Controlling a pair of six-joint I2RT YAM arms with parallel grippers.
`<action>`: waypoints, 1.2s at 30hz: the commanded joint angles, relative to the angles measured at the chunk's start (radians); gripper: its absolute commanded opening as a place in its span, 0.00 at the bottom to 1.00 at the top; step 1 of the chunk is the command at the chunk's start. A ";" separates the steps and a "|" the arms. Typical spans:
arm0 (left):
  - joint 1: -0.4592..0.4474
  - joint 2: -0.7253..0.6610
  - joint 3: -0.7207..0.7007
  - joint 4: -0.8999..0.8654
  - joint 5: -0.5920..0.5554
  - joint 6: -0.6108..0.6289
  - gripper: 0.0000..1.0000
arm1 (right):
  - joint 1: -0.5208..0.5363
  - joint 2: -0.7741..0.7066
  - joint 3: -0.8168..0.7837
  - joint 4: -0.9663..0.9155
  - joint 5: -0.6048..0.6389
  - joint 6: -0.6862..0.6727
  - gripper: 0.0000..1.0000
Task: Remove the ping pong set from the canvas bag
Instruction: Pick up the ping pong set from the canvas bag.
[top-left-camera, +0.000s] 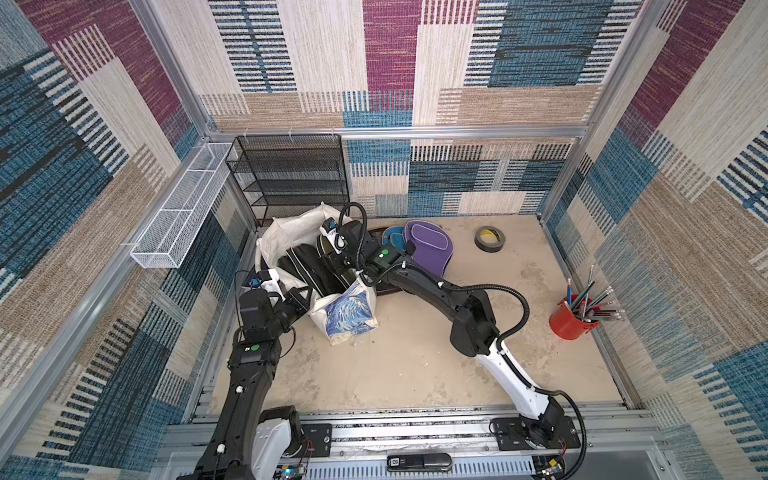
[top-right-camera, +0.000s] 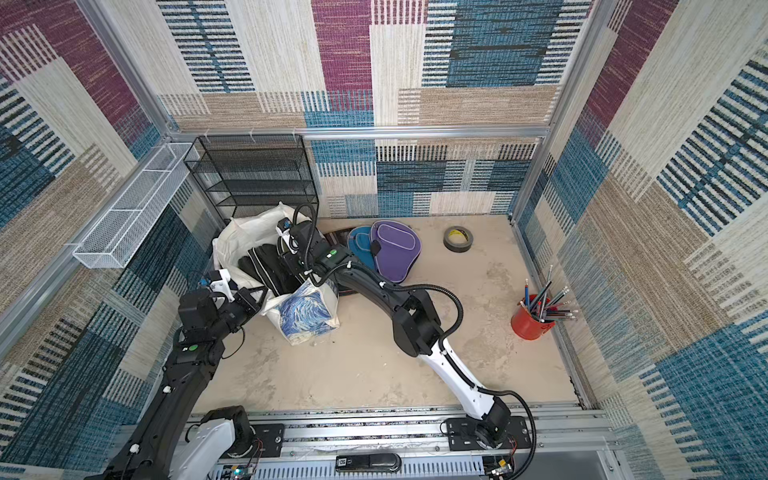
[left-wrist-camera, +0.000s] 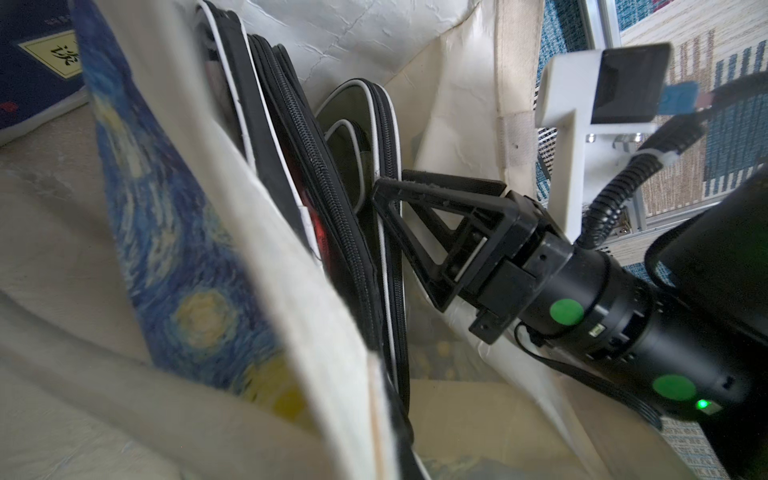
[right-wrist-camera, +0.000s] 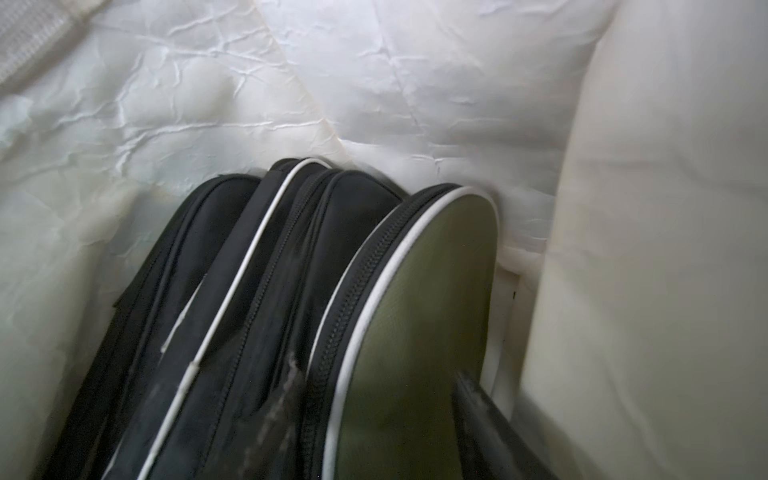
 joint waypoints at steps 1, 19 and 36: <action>-0.001 -0.005 0.003 -0.012 0.002 0.018 0.00 | -0.002 0.010 -0.005 -0.049 0.124 -0.014 0.58; -0.002 -0.004 0.003 -0.008 0.001 0.019 0.00 | 0.002 0.004 0.017 -0.098 0.143 -0.001 0.00; -0.001 0.030 0.018 0.019 0.011 0.008 0.00 | 0.027 -0.169 0.072 -0.097 0.123 -0.016 0.00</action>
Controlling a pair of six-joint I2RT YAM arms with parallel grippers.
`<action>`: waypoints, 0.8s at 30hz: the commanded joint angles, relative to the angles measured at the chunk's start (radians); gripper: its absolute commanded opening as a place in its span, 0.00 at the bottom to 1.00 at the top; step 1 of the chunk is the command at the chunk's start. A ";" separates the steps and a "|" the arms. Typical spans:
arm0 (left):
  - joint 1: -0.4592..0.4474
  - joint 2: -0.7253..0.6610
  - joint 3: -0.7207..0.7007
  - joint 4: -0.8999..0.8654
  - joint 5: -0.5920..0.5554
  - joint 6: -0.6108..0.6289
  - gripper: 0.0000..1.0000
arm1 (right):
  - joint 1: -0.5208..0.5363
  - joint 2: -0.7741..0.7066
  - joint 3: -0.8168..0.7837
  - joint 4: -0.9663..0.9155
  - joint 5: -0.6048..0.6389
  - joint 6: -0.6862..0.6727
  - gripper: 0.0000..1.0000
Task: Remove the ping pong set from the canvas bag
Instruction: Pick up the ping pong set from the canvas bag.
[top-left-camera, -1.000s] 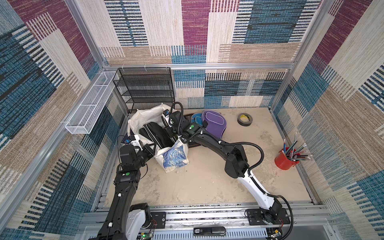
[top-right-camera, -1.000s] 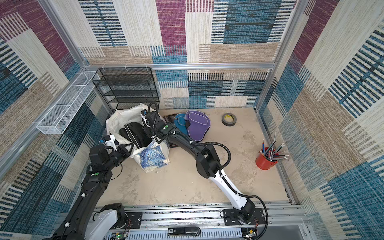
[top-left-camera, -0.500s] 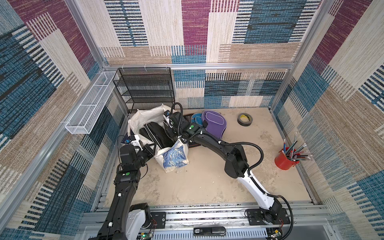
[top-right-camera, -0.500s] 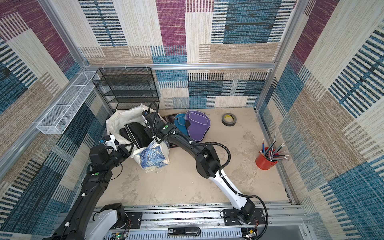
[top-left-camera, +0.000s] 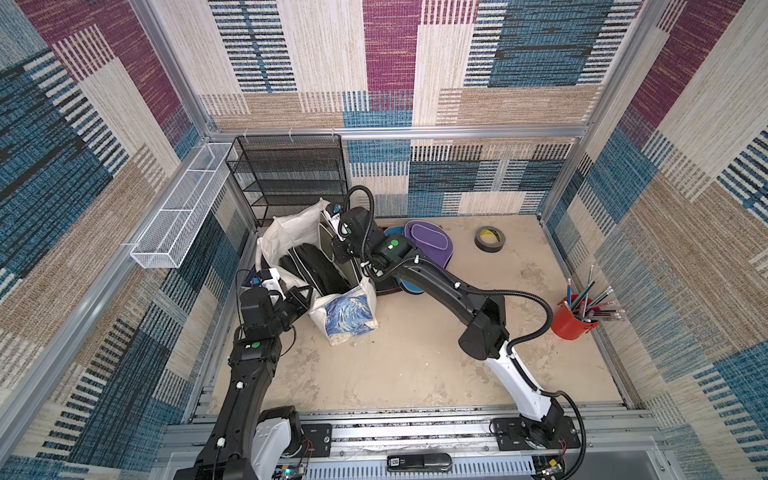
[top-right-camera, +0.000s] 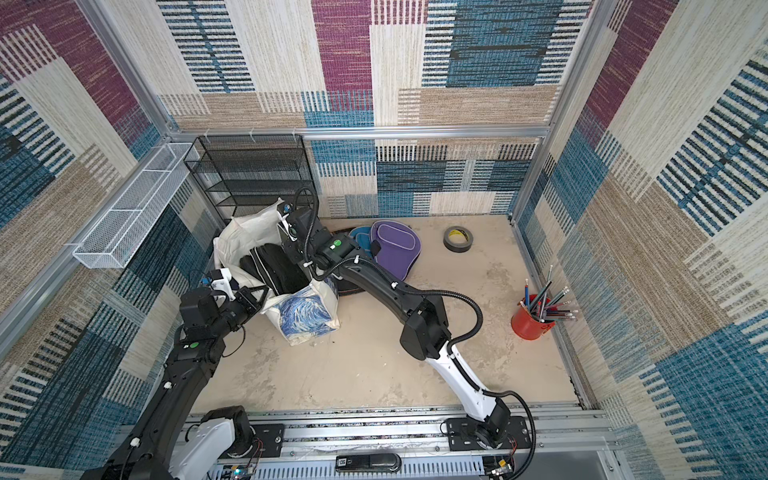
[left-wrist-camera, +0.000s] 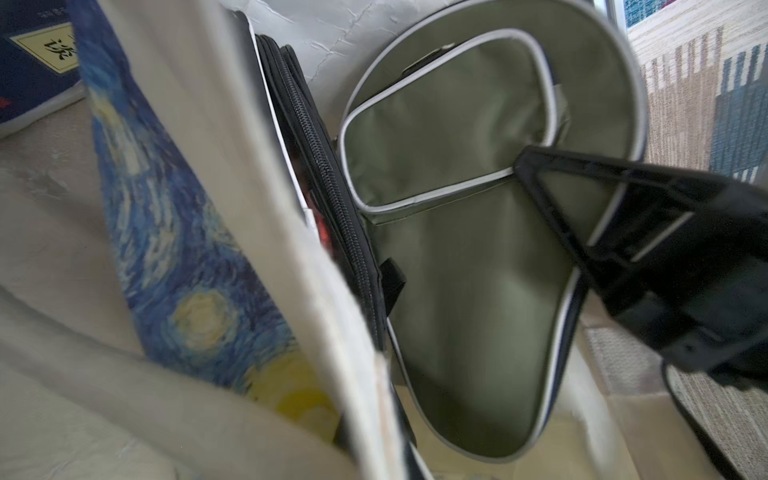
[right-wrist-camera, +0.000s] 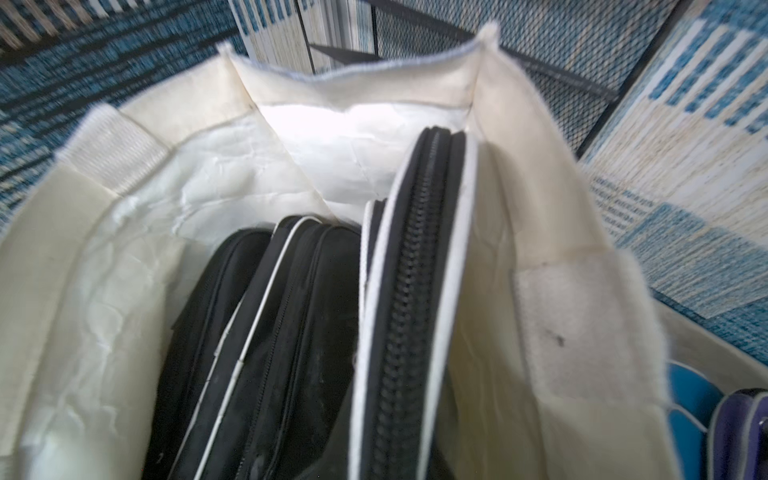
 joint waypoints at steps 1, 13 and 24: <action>-0.001 0.002 0.010 0.004 0.007 0.008 0.00 | 0.007 -0.045 0.011 0.025 0.004 -0.009 0.00; -0.002 -0.002 0.025 -0.015 -0.014 0.016 0.00 | 0.010 -0.220 -0.011 0.050 -0.068 0.021 0.00; -0.001 -0.025 0.017 -0.026 -0.035 0.024 0.00 | -0.059 -0.581 -0.450 0.362 -0.220 0.148 0.00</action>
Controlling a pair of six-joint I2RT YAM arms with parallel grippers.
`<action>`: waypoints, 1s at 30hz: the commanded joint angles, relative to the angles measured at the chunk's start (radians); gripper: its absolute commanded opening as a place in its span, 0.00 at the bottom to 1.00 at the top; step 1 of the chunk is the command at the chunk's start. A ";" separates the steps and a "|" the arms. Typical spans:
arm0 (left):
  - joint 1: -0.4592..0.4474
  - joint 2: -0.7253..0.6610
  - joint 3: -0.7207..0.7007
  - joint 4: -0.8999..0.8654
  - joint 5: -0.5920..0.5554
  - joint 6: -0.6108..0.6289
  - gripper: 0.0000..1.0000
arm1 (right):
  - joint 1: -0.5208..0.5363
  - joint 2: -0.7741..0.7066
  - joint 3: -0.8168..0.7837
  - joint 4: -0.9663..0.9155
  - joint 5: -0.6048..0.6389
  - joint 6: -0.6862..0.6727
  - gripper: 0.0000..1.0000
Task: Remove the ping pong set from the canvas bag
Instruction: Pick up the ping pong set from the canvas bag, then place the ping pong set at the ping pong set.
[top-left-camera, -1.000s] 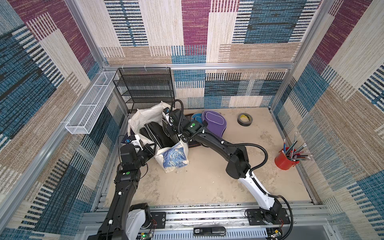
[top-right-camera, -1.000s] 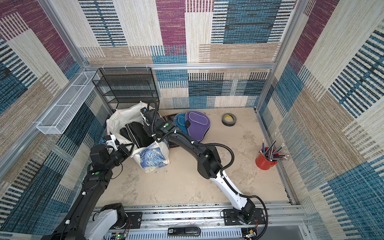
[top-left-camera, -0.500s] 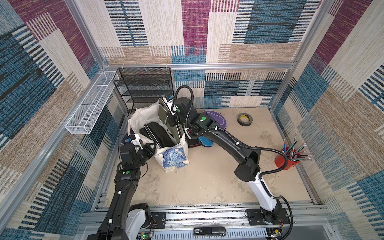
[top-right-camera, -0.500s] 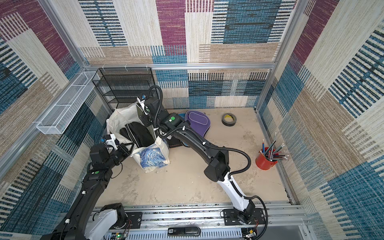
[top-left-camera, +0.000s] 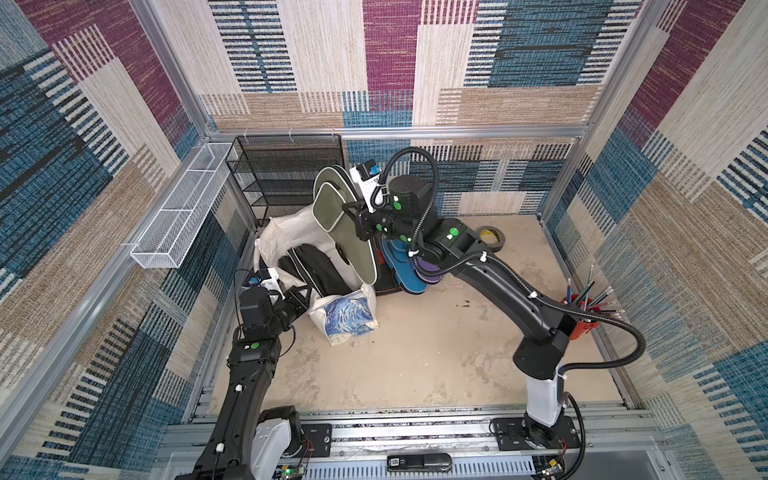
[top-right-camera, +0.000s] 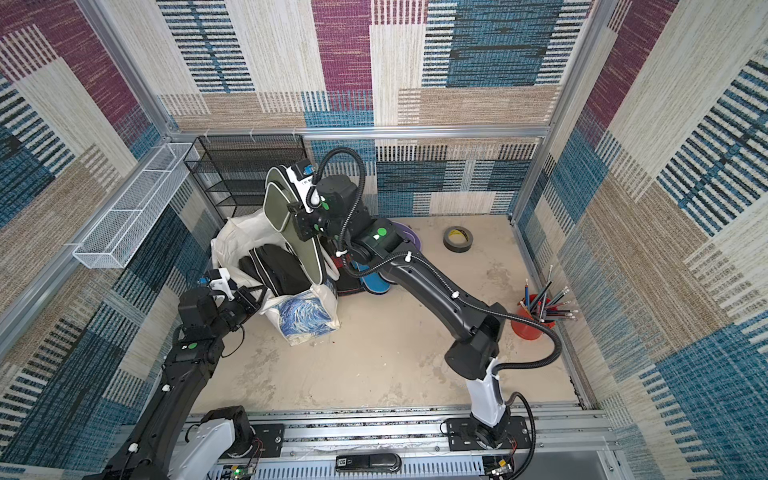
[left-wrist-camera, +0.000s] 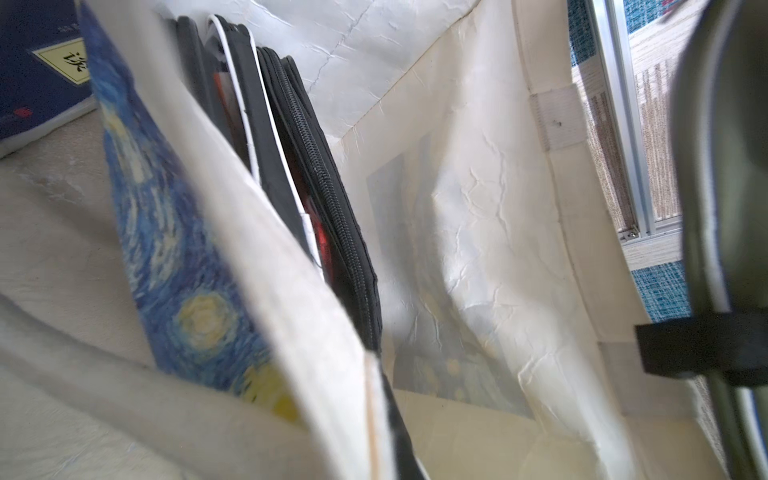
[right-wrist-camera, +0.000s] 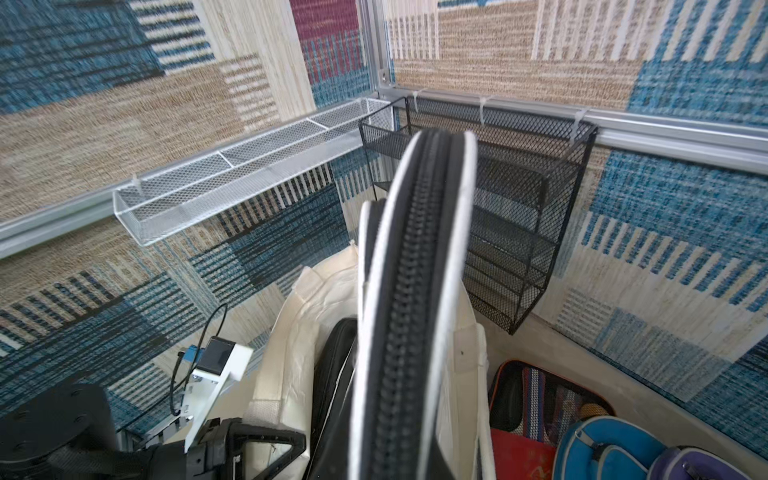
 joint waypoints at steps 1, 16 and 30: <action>0.000 -0.004 0.003 0.007 -0.008 0.022 0.00 | -0.043 -0.124 -0.153 0.239 -0.097 0.093 0.00; 0.001 0.000 0.013 -0.003 -0.016 0.034 0.00 | -0.359 -0.561 -0.913 0.749 -0.159 0.442 0.00; 0.001 0.003 0.021 -0.013 -0.020 0.042 0.00 | -0.718 -0.466 -1.222 1.086 -0.415 0.805 0.00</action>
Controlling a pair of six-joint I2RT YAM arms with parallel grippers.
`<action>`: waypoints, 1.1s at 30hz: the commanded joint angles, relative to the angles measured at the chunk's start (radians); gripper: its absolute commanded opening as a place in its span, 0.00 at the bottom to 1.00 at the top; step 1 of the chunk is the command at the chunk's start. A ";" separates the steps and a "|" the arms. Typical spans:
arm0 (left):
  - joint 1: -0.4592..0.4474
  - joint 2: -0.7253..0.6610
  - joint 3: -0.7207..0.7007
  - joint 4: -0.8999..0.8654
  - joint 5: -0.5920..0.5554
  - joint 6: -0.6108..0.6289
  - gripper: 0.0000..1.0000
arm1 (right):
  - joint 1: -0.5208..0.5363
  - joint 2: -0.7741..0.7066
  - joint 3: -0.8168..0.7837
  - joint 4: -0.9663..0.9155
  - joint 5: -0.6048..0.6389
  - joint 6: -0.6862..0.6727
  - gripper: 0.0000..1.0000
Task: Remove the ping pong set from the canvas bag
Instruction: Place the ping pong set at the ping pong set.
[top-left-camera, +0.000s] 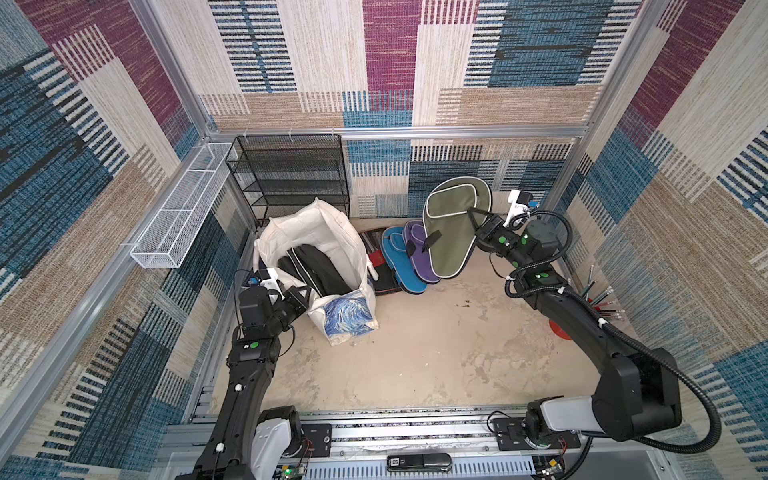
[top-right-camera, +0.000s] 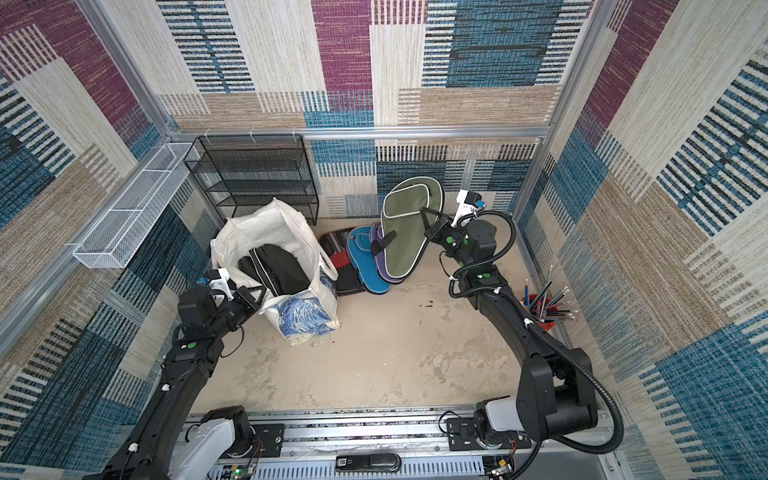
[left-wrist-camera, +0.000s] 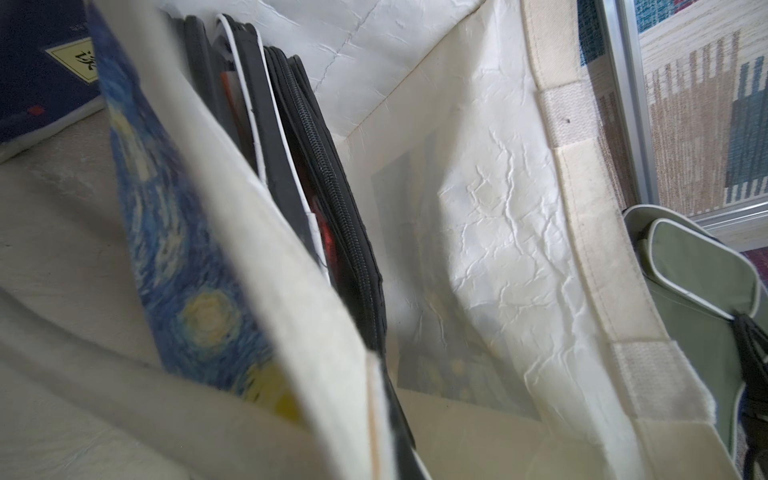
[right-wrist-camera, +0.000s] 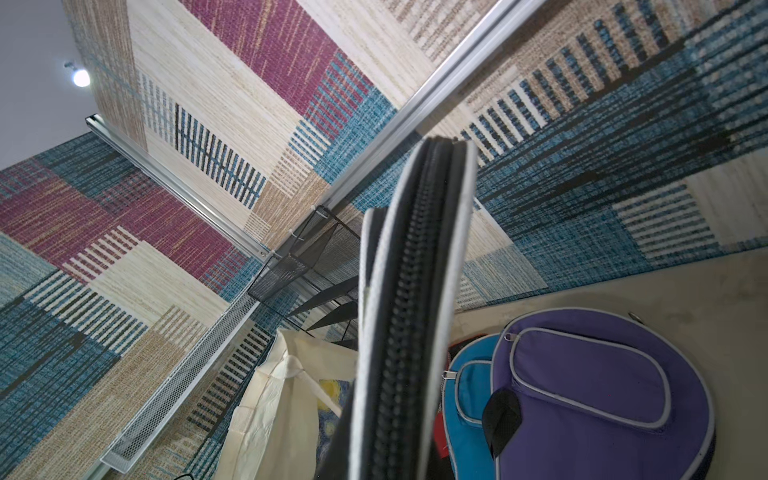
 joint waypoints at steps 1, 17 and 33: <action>0.000 -0.001 0.015 0.006 -0.014 0.039 0.00 | -0.040 0.033 -0.056 0.185 -0.070 0.123 0.00; -0.001 -0.005 0.028 -0.017 -0.015 0.053 0.00 | -0.117 0.332 -0.164 0.545 -0.139 0.304 0.00; -0.002 0.004 0.024 -0.018 -0.019 0.064 0.00 | -0.125 0.596 -0.079 0.690 -0.143 0.328 0.00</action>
